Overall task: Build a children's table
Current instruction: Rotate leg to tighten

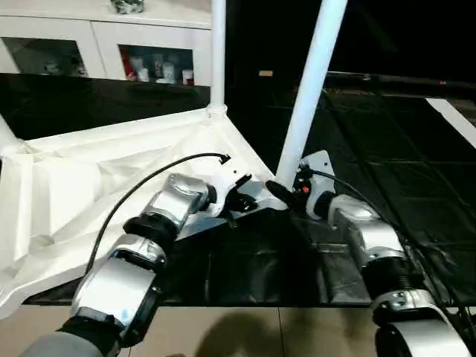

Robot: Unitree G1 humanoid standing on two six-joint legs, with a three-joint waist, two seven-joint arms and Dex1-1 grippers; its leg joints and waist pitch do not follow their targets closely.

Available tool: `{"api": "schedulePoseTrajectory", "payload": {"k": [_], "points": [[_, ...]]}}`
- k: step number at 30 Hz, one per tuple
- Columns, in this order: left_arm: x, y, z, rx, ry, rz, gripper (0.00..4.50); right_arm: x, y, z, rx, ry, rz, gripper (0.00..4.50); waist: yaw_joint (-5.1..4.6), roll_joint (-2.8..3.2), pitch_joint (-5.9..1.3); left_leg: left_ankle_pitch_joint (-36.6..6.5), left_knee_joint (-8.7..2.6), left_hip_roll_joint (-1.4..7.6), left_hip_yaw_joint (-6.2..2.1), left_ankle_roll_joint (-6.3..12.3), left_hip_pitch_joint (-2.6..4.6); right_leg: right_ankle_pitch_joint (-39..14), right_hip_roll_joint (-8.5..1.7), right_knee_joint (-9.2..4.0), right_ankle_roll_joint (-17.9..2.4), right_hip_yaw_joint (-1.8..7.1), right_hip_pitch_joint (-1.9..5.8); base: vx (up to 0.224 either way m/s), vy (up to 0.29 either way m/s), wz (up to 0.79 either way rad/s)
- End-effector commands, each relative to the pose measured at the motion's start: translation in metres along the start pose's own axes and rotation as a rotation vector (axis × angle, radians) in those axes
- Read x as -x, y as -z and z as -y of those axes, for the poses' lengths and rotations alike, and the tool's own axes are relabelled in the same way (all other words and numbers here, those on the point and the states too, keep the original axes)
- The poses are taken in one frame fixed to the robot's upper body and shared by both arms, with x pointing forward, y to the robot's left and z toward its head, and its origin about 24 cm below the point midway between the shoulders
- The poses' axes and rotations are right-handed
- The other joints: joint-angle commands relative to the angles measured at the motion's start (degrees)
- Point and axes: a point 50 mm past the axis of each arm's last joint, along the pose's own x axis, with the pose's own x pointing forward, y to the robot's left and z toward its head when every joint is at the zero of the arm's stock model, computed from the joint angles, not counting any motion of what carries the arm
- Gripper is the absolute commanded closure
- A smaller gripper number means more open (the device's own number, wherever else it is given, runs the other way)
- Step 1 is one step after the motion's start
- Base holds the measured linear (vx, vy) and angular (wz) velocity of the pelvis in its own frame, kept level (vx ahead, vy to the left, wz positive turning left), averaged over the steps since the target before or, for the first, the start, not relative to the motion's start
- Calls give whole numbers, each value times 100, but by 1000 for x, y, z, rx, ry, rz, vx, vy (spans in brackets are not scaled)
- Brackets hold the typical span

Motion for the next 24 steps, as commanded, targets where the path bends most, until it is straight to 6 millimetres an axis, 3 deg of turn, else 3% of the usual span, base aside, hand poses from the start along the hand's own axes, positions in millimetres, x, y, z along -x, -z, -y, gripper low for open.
{"api": "schedulePoseTrajectory", "payload": {"k": [1,4,10,12,22,24], "points": [[0,-6,1,-60,14,-3,450,-7,10,-24,-19,-188,-40,90,30,18,-344,-866,-370,484,-245,291,20,-1594,-782,-450,-879,494,238,0,0,0],[6,-2,0,-66,49,-15,450,4,12,-17,2,-236,-55,68,42,22,-364,-665,-363,498,-240,369,-2,-1177,-766,-390,-1009,478,259,0,0,0],[22,10,4,-175,236,-67,450,39,7,1,120,-446,-84,13,133,24,-399,-578,-322,519,-217,487,-39,-878,-755,-327,-1047,463,274,0,0,0],[25,12,4,-186,261,-78,450,43,4,3,135,-470,-84,4,135,46,-396,-487,-314,534,-217,516,-58,-712,-744,-299,-1100,458,240,0,0,0],[43,19,13,-305,475,-124,450,58,-2,6,177,-653,-117,4,204,40,-377,-687,-319,539,-206,380,-29,-1090,-748,-331,-1088,460,209,0,0,0],[45,20,15,-333,511,-145,450,57,-2,5,180,-683,-117,30,232,41,-382,-697,-319,542,-212,351,-30,-1136,-756,-328,-1067,462,210,0,0,0]]}}
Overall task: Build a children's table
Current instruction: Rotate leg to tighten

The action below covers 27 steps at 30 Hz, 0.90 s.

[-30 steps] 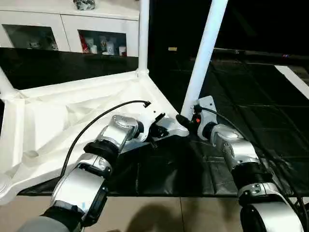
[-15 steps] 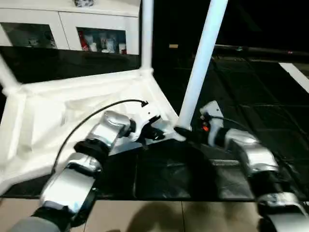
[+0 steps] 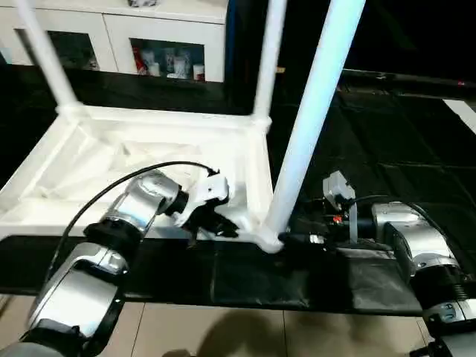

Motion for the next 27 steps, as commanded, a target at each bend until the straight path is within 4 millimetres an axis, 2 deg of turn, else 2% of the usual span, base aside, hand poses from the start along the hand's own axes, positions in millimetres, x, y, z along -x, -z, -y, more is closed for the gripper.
{"api": "schedulePoseTrajectory", "payload": {"k": [1,6,10,13,15,17,27], "points": [[-7,-2,6,-41,82,-36,450,2,-6,0,28,-20,4,38,4,40,-380,-694,-361,533,-214,326,77,-1157,-748,-358,-1019,461,294,0,0,0],[-9,-5,8,-80,122,-42,450,-9,-4,1,36,-77,3,89,56,65,-394,-712,-355,533,-211,256,84,-1140,-758,-348,-1038,462,290,0,0,0],[-10,-7,9,-92,134,-39,450,-12,-2,1,43,-95,-6,121,61,54,-404,-624,-352,540,-213,259,82,-923,-748,-308,-1097,462,296,0,0,0],[-10,-8,10,-100,147,-39,450,-13,-4,1,42,-112,3,155,64,52,-403,-653,-353,538,-216,268,77,-970,-753,-315,-1086,461,305,0,0,0],[-10,-8,10,-101,149,-39,450,-14,-4,1,41,-118,5,162,66,47,-403,-636,-352,540,-217,272,76,-974,-754,-311,-1082,461,306,0,0,0],[-10,-8,11,-103,152,-41,450,-15,-4,1,40,-132,6,194,69,35,-404,-620,-349,534,-214,290,77,-1022,-752,-314,-1048,462,303,0,0,0],[-10,-5,12,-99,143,-44,450,-17,-3,1,35,-149,13,241,56,37,-396,-672,-347,530,-216,268,75,-1254,-750,-341,-991,460,295,0,0,0]]}}
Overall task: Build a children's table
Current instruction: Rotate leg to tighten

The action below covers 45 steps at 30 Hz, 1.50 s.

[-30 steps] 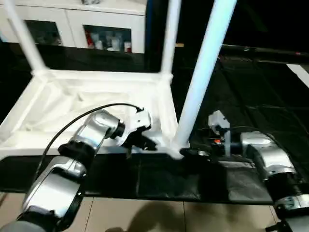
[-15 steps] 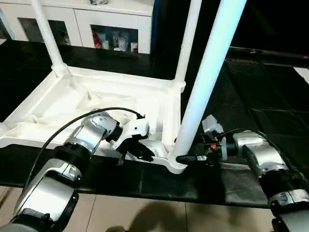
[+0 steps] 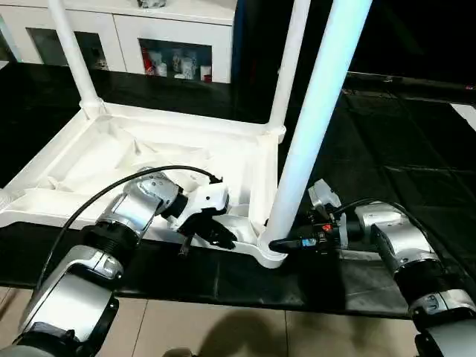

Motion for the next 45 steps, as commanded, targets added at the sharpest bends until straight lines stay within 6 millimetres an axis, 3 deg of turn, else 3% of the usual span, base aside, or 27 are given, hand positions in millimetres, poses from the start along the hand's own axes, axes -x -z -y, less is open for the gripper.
{"api": "schedulePoseTrajectory", "payload": {"k": [1,10,11,14,15,16,17,18,21,22,23,25,27,29,32,37,40,41,43,44,45], "points": [[-10,-4,5,-38,77,-15,450,1,-4,2,1,-7,3,244,-28,38,-395,-674,-365,530,-216,271,76,-1253,-748,-359,-989,460,291,0,0,0],[-15,-8,-3,39,-29,57,450,-8,3,-7,-80,24,61,248,-17,32,-389,-637,-368,535,-213,304,85,-1160,-735,-358,-987,464,283,0,0,0],[-16,-9,-4,47,-41,64,450,-9,4,-7,-87,34,65,248,-14,54,-387,-647,-371,542,-215,285,95,-1172,-734,-350,-980,468,275,0,0,0],[-28,-17,-16,119,-173,119,450,-25,5,-5,-121,173,104,249,-21,34,-353,-885,-375,506,-211,174,94,-1770,-747,-449,-826,465,268,0,0,0],[-32,-20,-20,148,-225,134,450,-31,5,-3,-132,230,118,249,-45,35,-323,-1041,-385,507,-221,75,146,-2119,-739,-502,-728,466,208,0,0,0],[-34,-21,-22,160,-247,142,450,-34,5,-2,-142,252,125,249,-58,32,-323,-1177,-384,492,-241,9,175,-2355,-765,-526,-699,453,199,0,0,0],[-42,-28,-30,216,-335,174,450,-47,2,2,-176,337,139,250,-99,65,-315,-1270,-391,466,-262,-48,144,-2715,-764,-567,-572,439,237,0,0,0],[-45,-31,-33,241,-371,188,450,-54,0,4,-187,371,140,250,-133,37,-310,-1361,-405,459,-293,-104,149,-2982,-771,-607,-444,403,240,0,0,0],[-52,-40,-41,299,-470,208,450,-69,-3,12,-239,496,134,251,-263,36,-281,-1481,-385,414,-297,-47,140,-3373,-768,-705,-262,374,236,0,0,0],[-53,-43,-44,315,-496,216,450,-74,-4,15,-256,544,130,252,-287,53,-280,-1568,-389,419,-310,-63,172,-3442,-767,-721,-260,347,219,0,0,0],[-54,-46,-47,335,-530,231,450,-79,-6,18,-270,577,120,252,-371,54,-284,-1777,-391,413,-346,-70,189,-3600,-776,-781,-163,286,246,0,0,0],[-55,-51,-49,350,-554,245,450,-84,-7,20,-266,623,82,252,-397,42,-307,-1699,-406,427,-362,-57,168,-3417,-784,-764,-165,285,279,0,0,0],[-56,-53,-49,348,-557,250,450,-86,-9,20,-258,644,74,252,-398,58,-311,-1610,-435,458,-355,-12,177,-2967,-795,-747,-278,329,262,0,0,0],[-55,-50,-49,323,-549,233,450,-86,-11,20,-243,652,88,199,-379,36,-321,-1435,-447,468,-337,62,153,-2571,-795,-670,-444,376,278,0,0,0],[-53,-44,-47,307,-534,205,450,-83,-12,20,-239,666,101,177,-363,11,-327,-1228,-443,471,-308,117,136,-2246,-804,-617,-571,415,284,0,0,0],[-48,-37,-46,287,-525,178,450,-73,-7,19,-218,670,101,136,-326,5,-322,-1043,-435,456,-279,187,129,-2133,-794,-575,-622,437,295,0,0,0],[-38,-30,-43,249,-484,166,450,-48,1,20,-197,701,97,99,-287,7,-336,-952,-430,448,-271,234,122,-2126,-794,-580,-562,438,314,0,0,0],[-35,-29,-42,240,-475,164,450,-41,3,19,-188,692,96,93,-284,-20,-343,-854,-434,459,-269,276,110,-1962,-782,-544,-593,439,318,0,0,0],[-29,-24,-40,236,-453,154,450,-26,6,15,-157,634,87,81,-265,17,-359,-744,-428,476,-271,296,115,-1663,-779,-506,-666,439,322,0,0,0],[-26,-22,-39,227,-439,147,450,-19,8,13,-143,604,72,70,-259,-4,-365,-656,-416,475,-260,363,92,-1397,-773,-473,-737,443,345,0,0,0],[-26,-22,-39,227,-439,147,450,-19,8,13,-143,604,72,59,-237,12,-383,-571,-411,495,-259,411,92,-1137,-776,-427,-836,449,340,0,0,0]]}}
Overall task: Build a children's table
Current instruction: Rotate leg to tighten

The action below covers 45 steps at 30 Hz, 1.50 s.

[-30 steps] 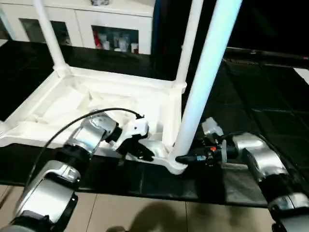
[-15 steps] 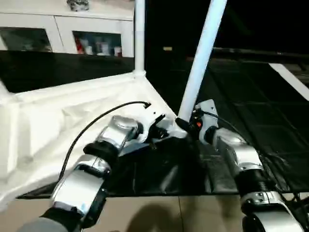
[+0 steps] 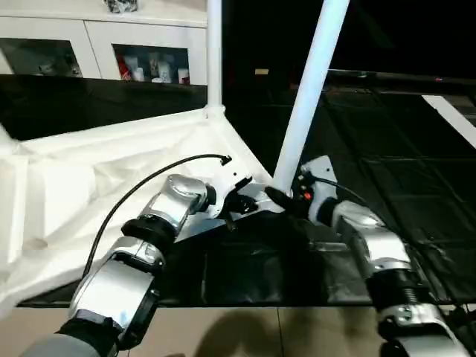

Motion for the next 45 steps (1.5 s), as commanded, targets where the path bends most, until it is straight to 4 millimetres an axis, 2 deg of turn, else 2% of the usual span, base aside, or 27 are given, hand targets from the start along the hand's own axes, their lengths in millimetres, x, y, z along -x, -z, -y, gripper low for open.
{"api": "schedulePoseTrajectory", "payload": {"k": [1,3,6,11,12,14,15,16,19,20,21,23,24,26,30,31,32,35,45], "points": [[4,-9,-1,-61,26,17,450,3,9,-7,6,-112,-42,59,11,-4,-394,-510,-337,482,-213,478,7,-1023,-756,-360,-869,500,305,0,0,0],[8,-6,-1,-88,61,8,450,14,9,0,30,-136,-54,37,43,-6,-417,-278,-303,484,-213,572,-32,-590,-753,-292,-972,484,313,0,0,0],[14,-2,1,-109,124,-17,450,26,5,7,54,-179,-52,13,75,5,-411,-286,-289,510,-200,643,-38,-536,-737,-278,-1027,466,300,0,0,0],[22,2,7,-168,246,-25,450,38,-5,13,77,-265,-23,2,135,-3,-399,-472,-285,508,-183,564,-33,-911,-754,-322,-963,469,295,0,0,0],[24,2,10,-180,298,-24,450,39,-8,12,92,-296,-14,2,148,32,-395,-477,-293,513,-187,533,-27,-966,-750,-329,-945,468,289,0,0,0],[25,3,11,-187,317,-26,450,39,-9,12,101,-310,-14,2,170,25,-396,-499,-298,533,-184,482,-4,-974,-740,-325,-949,471,268,0,0,0],[26,4,13,-206,348,-44,450,38,-10,9,119,-351,-20,2,192,45,-399,-546,-298,535,-181,451,18,-974,-742,-325,-973,473,250,0,0,0],[27,5,14,-215,363,-53,450,38,-10,8,125,-377,-23,2,205,37,-399,-584,-295,523,-180,437,-1,-993,-739,-322,-967,470,266,0,0,0],[28,7,17,-245,408,-77,450,34,-11,3,117,-452,-29,2,249,33,-405,-566,-297,538,-182,419,16,-952,-746,-310,-984,474,259,0,0,0],[28,7,18,-257,424,-86,450,31,-10,2,116,-465,-34,29,242,24,-405,-536,-301,537,-183,404,-2,-942,-742,-299,-1002,472,266,0,0,0],[28,8,19,-264,434,-90,450,29,-10,1,114,-476,-38,29,254,38,-410,-547,-296,540,-183,383,12,-955,-752,-295,-1014,471,254,0,0,0],[29,8,21,-275,455,-96,450,26,-9,0,113,-502,-41,42,261,29,-399,-634,-298,535,-170,346,27,-1074,-751,-322,-996,478,240,0,0,0],[29,8,22,-282,467,-99,450,24,-9,-1,111,-518,-41,42,264,22,-403,-642,-298,530,-173,327,16,-1128,-757,-311,-987,477,254,0,0,0],[30,8,24,-298,496,-108,450,21,-9,-4,118,-549,-42,69,266,11,-404,-628,-302,548,-184,303,9,-1170,-773,-301,-963,480,257,0,0,0],[31,7,27,-309,513,-107,450,19,-9,-6,104,-593,-43,85,262,15,-400,-581,-298,536,-179,328,6,-1175,-748,-305,-935,480,252,0,0,0],[31,7,27,-310,514,-107,450,19,-9,-6,103,-597,-43,90,258,-4,-402,-585,-299,537,-180,333,0,-1180,-752,-302,-929,479,259,0,0,0],[31,7,28,-316,522,-108,450,19,-9,-8,88,-633,-49,119,265,-8,-404,-551,-294,530,-177,352,-1,-1185,-748,-296,-916,481,258,0,0,0],[32,7,29,-320,526,-107,450,18,-9,-9,79,-660,-54,130,262,-13,-402,-530,-289,532,-176,379,-5,-1222,-754,-296,-901,480,253,0,0,0],[33,9,30,-322,521,-110,450,17,-7,-9,65,-702,-67,215,258,-43,-409,-440,-280,524,-174,397,-12,-1250,-743,-287,-860,475,251,0,0,0]]}}
